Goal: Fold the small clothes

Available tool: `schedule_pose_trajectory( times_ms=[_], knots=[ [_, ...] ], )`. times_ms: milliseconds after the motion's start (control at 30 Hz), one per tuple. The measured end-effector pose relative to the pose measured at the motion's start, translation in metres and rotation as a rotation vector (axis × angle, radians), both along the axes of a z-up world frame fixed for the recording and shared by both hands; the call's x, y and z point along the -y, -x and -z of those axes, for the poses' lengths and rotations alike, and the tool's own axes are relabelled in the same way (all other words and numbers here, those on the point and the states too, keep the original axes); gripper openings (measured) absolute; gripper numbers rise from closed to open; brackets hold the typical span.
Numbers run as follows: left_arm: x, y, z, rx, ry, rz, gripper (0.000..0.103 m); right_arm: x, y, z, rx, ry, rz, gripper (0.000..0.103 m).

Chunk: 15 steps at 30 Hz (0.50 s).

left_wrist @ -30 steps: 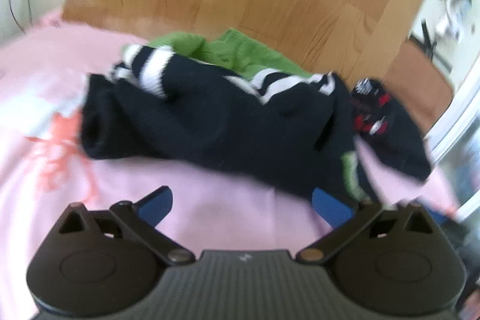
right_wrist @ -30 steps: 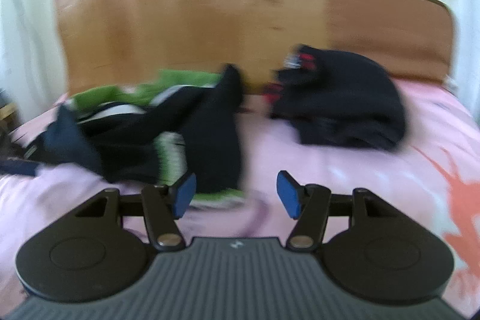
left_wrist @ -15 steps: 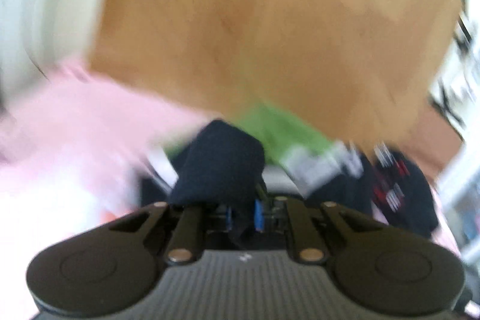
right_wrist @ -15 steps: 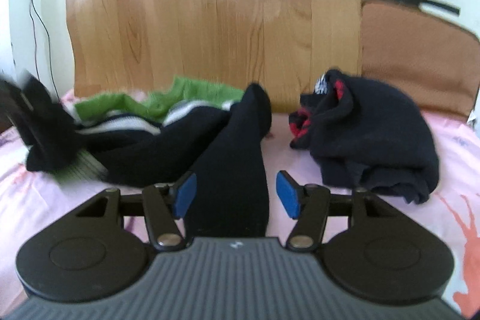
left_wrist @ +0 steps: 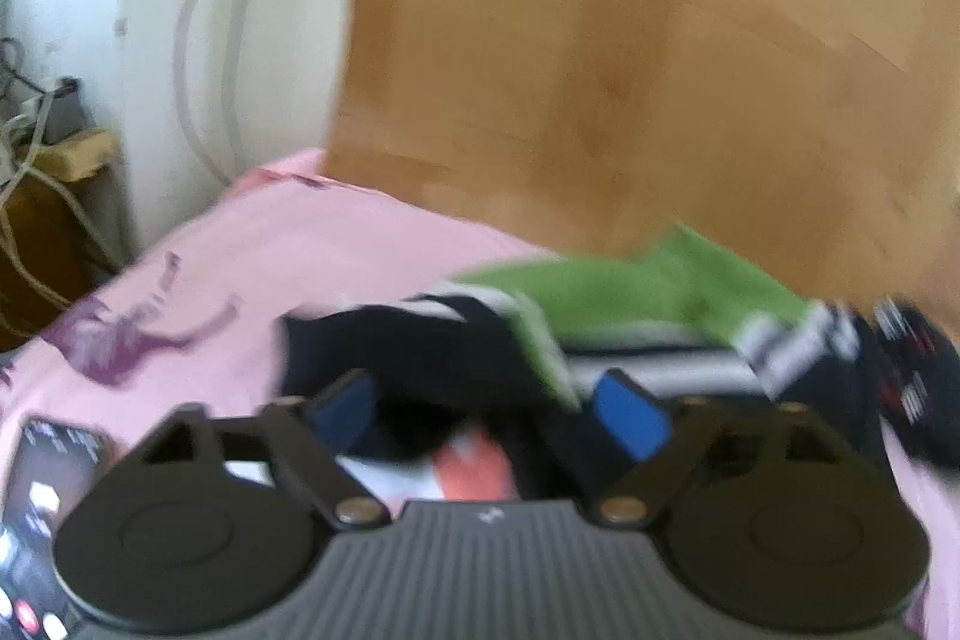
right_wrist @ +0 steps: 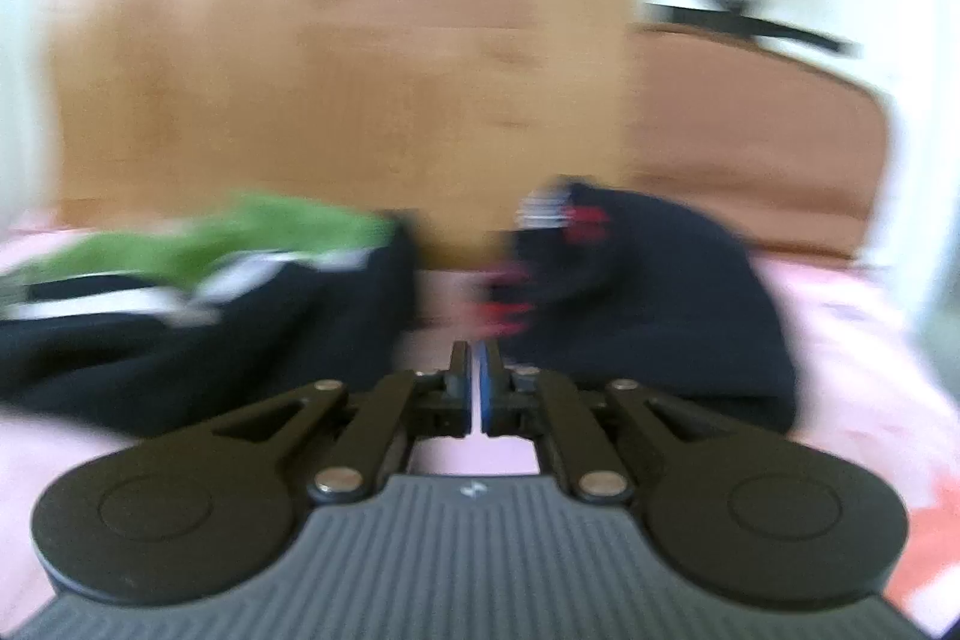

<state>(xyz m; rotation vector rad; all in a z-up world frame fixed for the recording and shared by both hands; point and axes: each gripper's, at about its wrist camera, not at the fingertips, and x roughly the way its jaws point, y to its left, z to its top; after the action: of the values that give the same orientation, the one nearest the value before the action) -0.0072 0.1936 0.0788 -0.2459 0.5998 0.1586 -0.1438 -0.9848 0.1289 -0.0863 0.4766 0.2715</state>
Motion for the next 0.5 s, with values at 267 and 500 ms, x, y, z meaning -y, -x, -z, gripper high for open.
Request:
schedule_pose_trajectory(
  times_ms=[267,500],
  knots=[
    [0.083,-0.018,0.052,-0.087,-0.319,0.182,0.054,-0.099,-0.042,0.057,-0.341,-0.247,-0.254,0.067],
    [0.039,-0.059,-0.001,0.011,-0.162,0.133,0.014,-0.175,-0.092,-0.011,-0.113,-0.191,-0.276,0.016]
  ],
)
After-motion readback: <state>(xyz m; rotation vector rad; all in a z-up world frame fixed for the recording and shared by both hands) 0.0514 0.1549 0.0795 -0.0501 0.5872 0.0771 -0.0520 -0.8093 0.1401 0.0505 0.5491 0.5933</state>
